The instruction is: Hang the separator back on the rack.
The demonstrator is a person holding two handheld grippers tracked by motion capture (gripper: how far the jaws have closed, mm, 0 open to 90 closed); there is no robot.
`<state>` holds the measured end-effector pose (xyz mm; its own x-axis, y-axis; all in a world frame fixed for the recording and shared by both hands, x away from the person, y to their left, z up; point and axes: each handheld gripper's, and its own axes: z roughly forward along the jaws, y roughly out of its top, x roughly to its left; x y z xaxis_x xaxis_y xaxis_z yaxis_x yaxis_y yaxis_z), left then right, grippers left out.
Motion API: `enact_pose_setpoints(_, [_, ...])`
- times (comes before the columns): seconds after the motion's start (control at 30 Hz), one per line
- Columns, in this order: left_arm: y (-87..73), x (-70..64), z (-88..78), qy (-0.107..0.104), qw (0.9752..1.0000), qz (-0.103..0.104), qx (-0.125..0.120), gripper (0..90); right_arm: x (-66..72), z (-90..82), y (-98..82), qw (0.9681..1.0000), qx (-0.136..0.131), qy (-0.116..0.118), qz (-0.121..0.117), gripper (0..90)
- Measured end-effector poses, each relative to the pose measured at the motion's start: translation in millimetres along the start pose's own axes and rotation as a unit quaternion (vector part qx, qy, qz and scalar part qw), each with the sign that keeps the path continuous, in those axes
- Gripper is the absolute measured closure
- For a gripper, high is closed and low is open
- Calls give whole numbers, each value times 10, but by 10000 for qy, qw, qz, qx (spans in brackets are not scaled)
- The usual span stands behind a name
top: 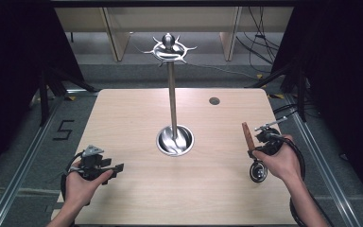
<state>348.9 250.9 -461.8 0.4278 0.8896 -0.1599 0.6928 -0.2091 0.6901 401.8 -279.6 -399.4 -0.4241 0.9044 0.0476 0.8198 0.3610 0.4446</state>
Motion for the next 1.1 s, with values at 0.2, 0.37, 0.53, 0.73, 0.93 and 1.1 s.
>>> enact_pose_setpoints(0.2, [3, 1, 3, -3, 10000, -44, -40, 398, 1, -74, 13, 9994, -274, 75, -197, 694])
enact_pose_setpoints(0.37, [3, 5, -5, -3, 10000, -49, -36, 398, 23, -120, 30, 9989, -388, 135, -217, 694])
enact_pose_setpoints(0.53, [7, -4, -3, -2, 9999, -72, -126, 398, 72, -197, 51, 9975, -649, 130, -227, 694])
enact_pose_setpoints(0.73, [12, -5, 3, 5, 10000, -48, -75, 398, 144, -296, 102, 9949, -920, 229, -347, 694])
enact_pose_setpoints(0.93, [12, -17, 16, -13, 9997, -150, -184, 398, 172, -379, 138, 9925, -1129, 245, -390, 694])
enact_pose_setpoints(1.1, [23, -1, -3, -13, 10000, -15, -56, 398, 195, -412, 167, 9892, -1334, 296, -537, 694])
